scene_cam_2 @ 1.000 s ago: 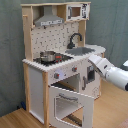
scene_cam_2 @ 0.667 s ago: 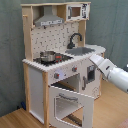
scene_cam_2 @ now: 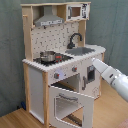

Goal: Play with the kitchen

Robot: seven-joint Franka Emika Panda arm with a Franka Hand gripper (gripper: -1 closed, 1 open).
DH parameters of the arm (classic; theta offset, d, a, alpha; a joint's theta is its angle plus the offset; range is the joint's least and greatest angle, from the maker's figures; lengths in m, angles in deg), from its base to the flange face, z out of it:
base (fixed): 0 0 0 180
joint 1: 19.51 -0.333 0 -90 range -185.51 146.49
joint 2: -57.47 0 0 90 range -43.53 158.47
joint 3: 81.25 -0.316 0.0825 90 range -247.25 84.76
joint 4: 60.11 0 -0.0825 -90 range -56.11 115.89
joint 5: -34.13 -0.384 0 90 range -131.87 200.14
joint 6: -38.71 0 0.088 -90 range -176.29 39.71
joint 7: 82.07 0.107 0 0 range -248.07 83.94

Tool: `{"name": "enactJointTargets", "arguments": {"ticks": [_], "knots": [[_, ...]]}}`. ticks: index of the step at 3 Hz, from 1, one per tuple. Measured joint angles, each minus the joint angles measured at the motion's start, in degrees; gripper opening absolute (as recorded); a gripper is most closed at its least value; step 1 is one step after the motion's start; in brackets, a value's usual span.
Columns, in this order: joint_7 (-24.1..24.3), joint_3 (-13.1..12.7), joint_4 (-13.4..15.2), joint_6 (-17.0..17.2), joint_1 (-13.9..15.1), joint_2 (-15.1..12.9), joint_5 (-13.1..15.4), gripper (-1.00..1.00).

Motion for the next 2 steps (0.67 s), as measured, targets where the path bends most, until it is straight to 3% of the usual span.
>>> {"name": "enactJointTargets", "arguments": {"ticks": [2], "knots": [[-7.32,-3.68,-0.82,0.01,2.17,6.04,6.44,1.00]]}}
